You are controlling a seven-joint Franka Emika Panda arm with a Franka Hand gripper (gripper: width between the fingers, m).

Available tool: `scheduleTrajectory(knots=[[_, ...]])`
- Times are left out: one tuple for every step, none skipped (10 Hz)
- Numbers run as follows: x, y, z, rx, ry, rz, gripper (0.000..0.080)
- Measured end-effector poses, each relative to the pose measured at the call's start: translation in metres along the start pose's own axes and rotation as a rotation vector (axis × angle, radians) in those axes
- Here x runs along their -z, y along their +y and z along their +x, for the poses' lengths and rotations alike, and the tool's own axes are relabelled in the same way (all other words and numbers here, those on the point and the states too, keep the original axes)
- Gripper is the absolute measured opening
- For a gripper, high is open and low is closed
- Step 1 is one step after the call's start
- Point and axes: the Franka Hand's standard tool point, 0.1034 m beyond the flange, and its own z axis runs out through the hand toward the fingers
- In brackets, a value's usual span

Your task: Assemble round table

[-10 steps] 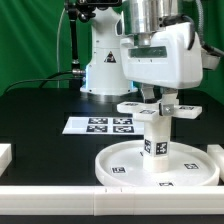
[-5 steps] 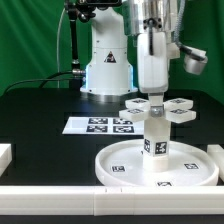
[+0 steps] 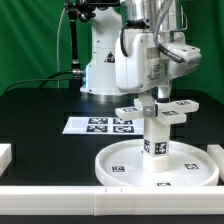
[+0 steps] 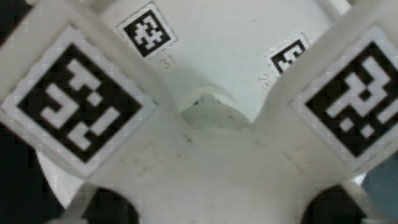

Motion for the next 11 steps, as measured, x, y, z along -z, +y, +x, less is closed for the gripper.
scheduleTrajectory(knots=[[0.001, 0.000, -0.001, 0.019, -0.009, 0.000, 0.0445], [0.011, -0.001, -0.003, 0.041, -0.038, 0.006, 0.0591], [0.021, -0.001, -0.006, 0.063, -0.059, 0.014, 0.0638], [0.029, 0.000, -0.008, 0.063, -0.074, 0.019, 0.0646], [0.034, 0.000, -0.012, 0.080, -0.082, 0.027, 0.0646], [0.031, 0.000, -0.011, 0.110, -0.077, 0.025, 0.0646], [0.030, 0.000, -0.011, 0.113, -0.076, 0.024, 0.0649], [0.030, 0.001, -0.011, 0.157, -0.075, 0.025, 0.0649], [0.028, 0.006, -0.014, 0.264, -0.070, 0.009, 0.0649], [0.028, 0.009, -0.017, 0.366, -0.071, -0.001, 0.0649], [0.028, 0.013, -0.019, 0.458, -0.073, -0.030, 0.0649]])
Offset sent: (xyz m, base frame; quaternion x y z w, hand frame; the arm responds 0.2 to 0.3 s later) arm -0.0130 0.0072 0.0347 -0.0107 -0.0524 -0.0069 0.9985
